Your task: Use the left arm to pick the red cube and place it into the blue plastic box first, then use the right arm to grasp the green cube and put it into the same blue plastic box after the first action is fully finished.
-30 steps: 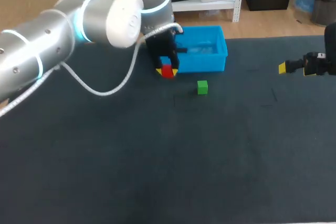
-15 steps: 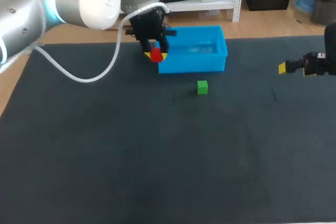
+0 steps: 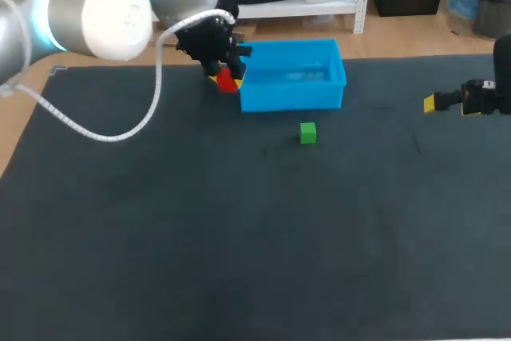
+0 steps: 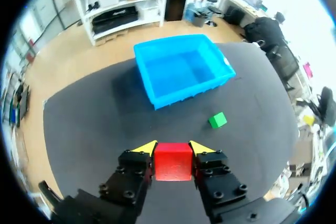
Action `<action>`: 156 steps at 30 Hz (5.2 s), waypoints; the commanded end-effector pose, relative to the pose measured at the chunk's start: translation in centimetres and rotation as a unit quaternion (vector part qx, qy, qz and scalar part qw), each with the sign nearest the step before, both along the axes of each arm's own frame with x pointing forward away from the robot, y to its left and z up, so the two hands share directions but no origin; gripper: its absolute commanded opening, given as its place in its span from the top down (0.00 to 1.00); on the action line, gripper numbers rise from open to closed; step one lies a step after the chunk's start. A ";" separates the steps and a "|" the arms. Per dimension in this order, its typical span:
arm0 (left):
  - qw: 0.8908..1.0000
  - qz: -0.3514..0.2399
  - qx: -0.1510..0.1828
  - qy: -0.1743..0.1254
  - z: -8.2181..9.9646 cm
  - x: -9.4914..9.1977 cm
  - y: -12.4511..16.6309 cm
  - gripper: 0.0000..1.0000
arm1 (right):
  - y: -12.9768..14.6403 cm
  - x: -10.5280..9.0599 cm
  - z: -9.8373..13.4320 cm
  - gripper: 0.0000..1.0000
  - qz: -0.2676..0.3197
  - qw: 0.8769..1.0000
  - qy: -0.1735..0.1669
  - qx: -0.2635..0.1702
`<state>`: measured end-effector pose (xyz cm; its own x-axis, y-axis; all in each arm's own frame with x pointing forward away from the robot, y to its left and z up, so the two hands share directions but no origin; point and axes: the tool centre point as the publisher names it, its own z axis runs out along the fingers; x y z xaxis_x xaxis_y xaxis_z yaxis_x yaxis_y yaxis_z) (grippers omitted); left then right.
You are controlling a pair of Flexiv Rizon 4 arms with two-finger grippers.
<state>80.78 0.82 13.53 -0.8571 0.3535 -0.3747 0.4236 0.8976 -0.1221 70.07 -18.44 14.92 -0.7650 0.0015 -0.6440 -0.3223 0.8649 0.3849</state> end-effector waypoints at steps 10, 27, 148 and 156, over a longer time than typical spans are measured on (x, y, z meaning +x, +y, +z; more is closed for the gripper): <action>0.987 -0.094 -0.089 -0.096 1.9 -1.3 2.1 1.00 | -0.1 0.0 0.0 0.00 0.001 1.000 0.000 0.000; 0.976 -0.113 -0.123 -0.138 3.0 -0.3 2.9 1.00 | -0.1 0.0 0.0 0.00 0.001 1.000 0.000 0.000; 0.988 -0.063 -0.087 -0.112 2.5 -0.8 7.5 0.00 | -0.1 0.0 0.0 0.00 0.001 1.000 0.000 0.000; 0.988 -0.045 -0.089 -0.117 2.5 -4.8 10.3 0.00 | -0.1 0.0 0.0 0.00 0.001 1.000 0.000 0.000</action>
